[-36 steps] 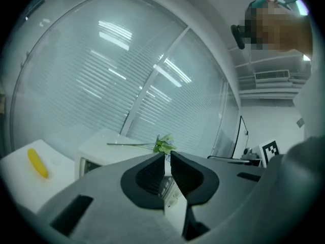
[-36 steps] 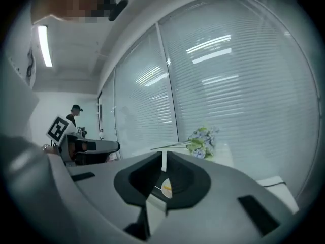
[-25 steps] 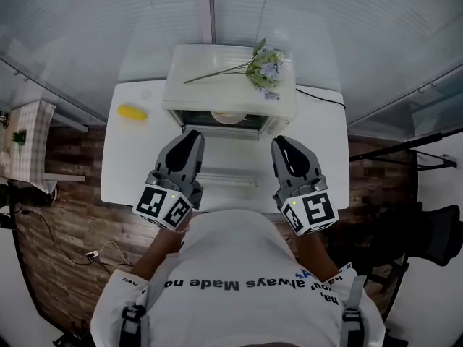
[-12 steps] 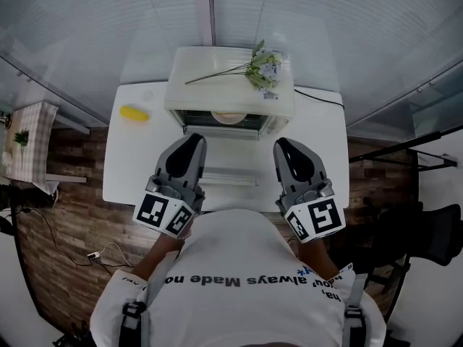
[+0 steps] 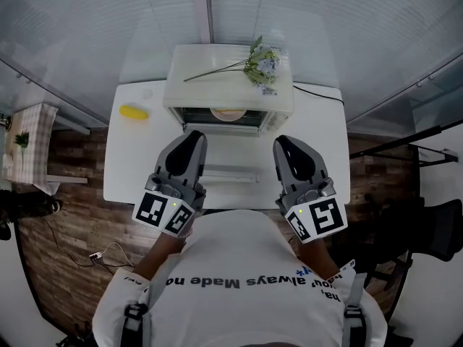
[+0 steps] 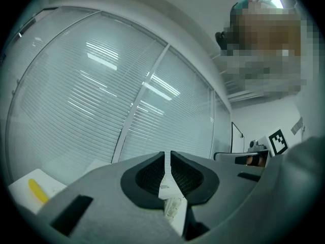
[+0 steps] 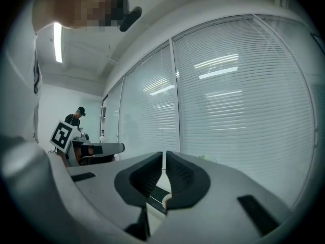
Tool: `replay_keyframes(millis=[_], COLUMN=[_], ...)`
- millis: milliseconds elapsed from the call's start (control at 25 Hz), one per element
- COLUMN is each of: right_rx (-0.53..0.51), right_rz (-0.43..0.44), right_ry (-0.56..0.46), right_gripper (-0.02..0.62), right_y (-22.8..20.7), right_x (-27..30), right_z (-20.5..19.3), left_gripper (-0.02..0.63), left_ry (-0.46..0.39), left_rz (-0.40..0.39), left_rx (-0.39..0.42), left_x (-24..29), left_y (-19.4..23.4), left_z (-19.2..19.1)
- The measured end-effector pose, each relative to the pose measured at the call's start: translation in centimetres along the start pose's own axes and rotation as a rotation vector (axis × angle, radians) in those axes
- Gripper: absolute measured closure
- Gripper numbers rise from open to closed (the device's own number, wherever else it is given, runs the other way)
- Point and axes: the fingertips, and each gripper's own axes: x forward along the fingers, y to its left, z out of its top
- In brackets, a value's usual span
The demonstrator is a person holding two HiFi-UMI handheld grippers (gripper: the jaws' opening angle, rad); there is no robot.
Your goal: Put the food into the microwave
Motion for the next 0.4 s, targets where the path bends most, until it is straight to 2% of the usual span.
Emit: replay_keyframes(millis=[400], right_rx=[0.007], right_rz=[-0.005], right_ry=[0.003], right_gripper=[0.568], right_y=[-0.54], right_x=[-0.16], right_z=[-0.49], left_gripper=[0.568], left_ry=[0.005], left_rz=[-0.007], left_rx=[-0.006], left_x=[0.22], left_y=[-0.54], left_z=[-0.37])
